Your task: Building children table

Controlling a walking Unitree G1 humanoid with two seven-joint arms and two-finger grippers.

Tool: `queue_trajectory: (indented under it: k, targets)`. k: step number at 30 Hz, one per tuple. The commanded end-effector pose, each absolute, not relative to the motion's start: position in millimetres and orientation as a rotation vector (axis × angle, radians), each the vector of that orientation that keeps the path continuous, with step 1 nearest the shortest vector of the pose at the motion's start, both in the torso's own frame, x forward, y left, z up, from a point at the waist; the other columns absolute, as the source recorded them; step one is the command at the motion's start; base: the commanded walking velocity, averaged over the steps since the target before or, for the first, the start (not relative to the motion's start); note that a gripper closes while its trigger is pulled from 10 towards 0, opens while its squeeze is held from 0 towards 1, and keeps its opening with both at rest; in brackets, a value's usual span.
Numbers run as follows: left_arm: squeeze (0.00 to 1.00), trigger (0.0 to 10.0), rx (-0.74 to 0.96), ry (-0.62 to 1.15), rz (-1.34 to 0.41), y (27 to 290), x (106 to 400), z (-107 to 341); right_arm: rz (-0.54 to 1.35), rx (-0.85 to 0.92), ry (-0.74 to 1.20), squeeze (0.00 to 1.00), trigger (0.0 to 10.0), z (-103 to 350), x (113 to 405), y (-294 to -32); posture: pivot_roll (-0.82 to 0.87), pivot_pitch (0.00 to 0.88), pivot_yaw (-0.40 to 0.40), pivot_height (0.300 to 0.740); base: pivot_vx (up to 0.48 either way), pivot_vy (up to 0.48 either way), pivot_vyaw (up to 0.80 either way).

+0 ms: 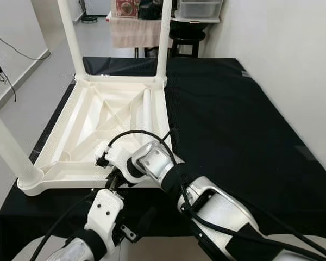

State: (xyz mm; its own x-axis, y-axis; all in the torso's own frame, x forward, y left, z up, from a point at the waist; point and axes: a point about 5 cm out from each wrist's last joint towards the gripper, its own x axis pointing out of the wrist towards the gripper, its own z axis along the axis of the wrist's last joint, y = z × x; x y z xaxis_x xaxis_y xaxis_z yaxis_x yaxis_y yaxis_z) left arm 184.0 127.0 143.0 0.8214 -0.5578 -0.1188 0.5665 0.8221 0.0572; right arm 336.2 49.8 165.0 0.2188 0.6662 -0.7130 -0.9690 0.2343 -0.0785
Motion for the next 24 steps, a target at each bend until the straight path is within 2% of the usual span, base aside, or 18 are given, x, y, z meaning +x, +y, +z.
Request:
queue_trajectory:
  k: [1, 2, 3, 4, 5, 6, 13, 17, 19, 24]
  targets:
    - [0.00, 10.0, 0.090, 0.106, -0.603, 127.6, 183.5, 141.3, 1.089, -0.601, 0.571, 0.00, 10.0, 164.1, 350.2, 32.1, 0.07, 0.091, -0.041, 0.740, 0.000, 0.000, 0.00]
    - [0.00, 10.0, 0.090, 0.106, -0.604, 127.6, 183.6, 141.3, 1.082, -0.609, 0.566, 0.00, 10.0, 163.7, 351.3, 31.1, 0.07, 0.093, -0.040, 0.740, 0.000, 0.000, 0.00]
    - [0.00, 10.0, 0.090, 0.106, -0.604, 127.7, 183.7, 141.4, 1.084, -0.615, 0.561, 0.29, 10.0, 163.7, 352.0, 30.6, 0.07, 0.093, -0.040, 0.740, 0.000, 0.000, 0.00]
    - [0.00, 10.0, 0.090, 0.106, -0.604, 127.7, 183.7, 141.4, 1.084, -0.615, 0.561, 0.29, 10.0, 163.7, 352.0, 30.6, 0.07, 0.093, -0.040, 0.740, 0.000, 0.000, 0.00]
    - [0.00, 10.0, 0.090, 0.106, -0.604, 127.8, 183.8, 141.4, 1.087, -0.623, 0.552, 0.47, 10.0, 164.1, 352.5, 30.3, 0.07, 0.093, -0.039, 0.740, 0.000, 0.000, 0.00]
    - [0.00, 10.0, 0.091, 0.106, -0.605, 127.8, 183.8, 141.5, 1.092, -0.633, 0.545, 1.00, 10.0, 164.4, 353.1, 29.4, 0.07, 0.094, -0.037, 0.740, 0.000, 0.000, 0.00]
    - [0.00, 10.0, 0.094, 0.105, -0.605, 127.8, 183.9, 141.6, 1.135, -0.601, 0.539, 1.00, 10.0, 168.8, 356.2, 18.7, 0.07, 0.091, -0.036, 0.740, 0.000, 0.000, 0.00]
    - [0.00, 10.0, 0.095, 0.105, -0.607, 127.6, 184.1, 141.4, 1.243, -0.546, 0.505, 1.00, 10.0, 174.0, 351.7, 17.1, 0.06, 0.091, -0.035, 0.740, 0.000, 0.000, 0.00]
    - [0.00, 10.0, 0.096, 0.106, -0.611, 127.6, 184.7, 141.1, 1.368, -0.433, 0.457, 1.00, 10.0, 185.1, 343.9, 16.4, 0.06, 0.088, -0.031, 0.740, 0.000, 0.000, 0.00]
    - [0.00, 10.0, 0.099, 0.105, -0.617, 128.1, 185.9, 140.7, 1.468, -0.323, 0.359, 1.00, 10.0, 201.0, 336.1, 10.4, 0.06, 0.085, -0.027, 0.740, 0.000, 0.000, 0.00]
